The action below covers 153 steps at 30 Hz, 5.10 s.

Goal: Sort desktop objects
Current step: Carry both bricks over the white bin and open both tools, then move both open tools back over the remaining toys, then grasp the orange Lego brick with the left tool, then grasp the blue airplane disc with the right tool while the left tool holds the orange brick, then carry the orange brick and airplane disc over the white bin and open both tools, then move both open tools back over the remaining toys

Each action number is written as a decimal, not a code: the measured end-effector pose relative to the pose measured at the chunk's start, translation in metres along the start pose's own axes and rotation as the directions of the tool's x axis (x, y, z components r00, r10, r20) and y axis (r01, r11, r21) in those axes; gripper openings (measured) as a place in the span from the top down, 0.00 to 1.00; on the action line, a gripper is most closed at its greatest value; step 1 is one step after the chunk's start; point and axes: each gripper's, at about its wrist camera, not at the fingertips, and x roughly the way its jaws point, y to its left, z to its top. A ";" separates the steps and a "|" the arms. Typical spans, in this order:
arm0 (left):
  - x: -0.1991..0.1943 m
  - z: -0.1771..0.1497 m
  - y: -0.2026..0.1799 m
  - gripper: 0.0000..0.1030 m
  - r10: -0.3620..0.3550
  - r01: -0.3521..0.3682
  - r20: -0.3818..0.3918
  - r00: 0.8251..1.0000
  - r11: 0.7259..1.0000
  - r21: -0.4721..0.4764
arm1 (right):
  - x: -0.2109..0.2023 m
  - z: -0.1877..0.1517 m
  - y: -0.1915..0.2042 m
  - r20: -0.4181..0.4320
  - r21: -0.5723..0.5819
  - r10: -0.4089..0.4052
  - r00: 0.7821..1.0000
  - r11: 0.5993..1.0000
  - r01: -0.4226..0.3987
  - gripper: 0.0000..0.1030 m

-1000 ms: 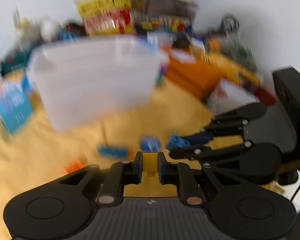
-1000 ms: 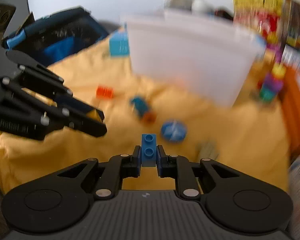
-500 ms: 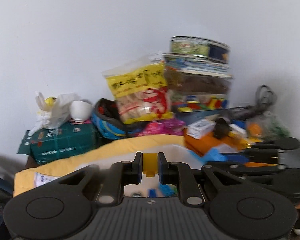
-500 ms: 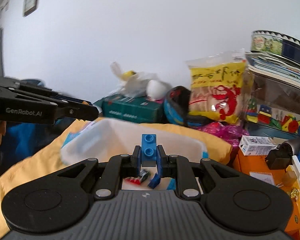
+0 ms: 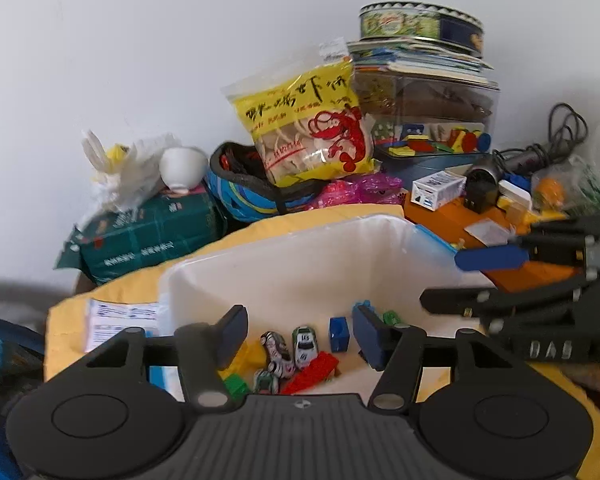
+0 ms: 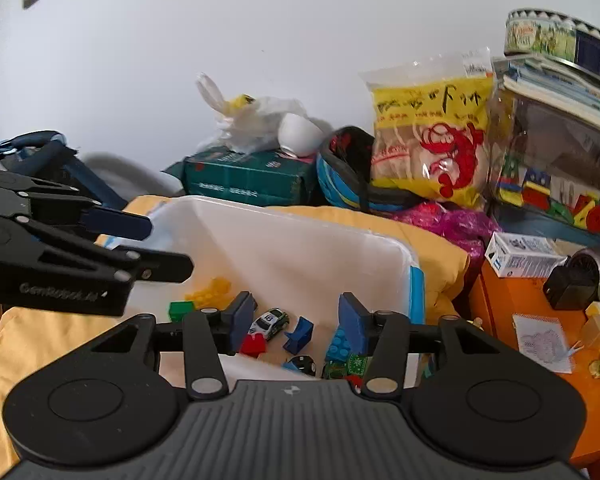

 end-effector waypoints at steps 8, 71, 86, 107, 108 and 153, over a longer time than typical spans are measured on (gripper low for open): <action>-0.054 -0.057 -0.016 0.32 -0.065 0.063 -0.014 0.998 0.995 -0.076 | -0.052 -0.027 0.014 0.052 -0.019 0.092 0.994 0.996 -0.091 0.28; -0.014 -0.169 -0.050 0.82 -0.155 0.144 -0.346 0.925 0.988 -0.058 | -0.055 -0.142 0.050 -0.226 0.057 0.122 0.967 0.992 -0.112 0.43; -0.020 -0.170 -0.057 0.83 -0.130 0.123 -0.317 0.939 0.991 -0.043 | -0.041 -0.144 0.049 -0.206 -0.223 -0.087 0.975 0.974 0.040 0.61; -0.038 -0.160 -0.056 0.83 -0.135 0.130 -0.273 0.952 0.991 -0.036 | -0.041 -0.141 0.043 -0.233 -0.042 0.105 0.967 0.992 -0.118 0.60; -0.040 -0.156 -0.056 0.83 -0.128 0.126 -0.258 0.958 0.992 -0.024 | -0.048 -0.142 0.043 -0.226 -0.041 0.104 0.969 0.992 -0.116 0.60; -0.035 -0.105 -0.046 0.40 -0.064 0.044 -0.208 0.976 0.994 -0.099 | -0.067 -0.077 0.022 -0.033 -0.006 0.044 0.999 0.999 -0.044 0.45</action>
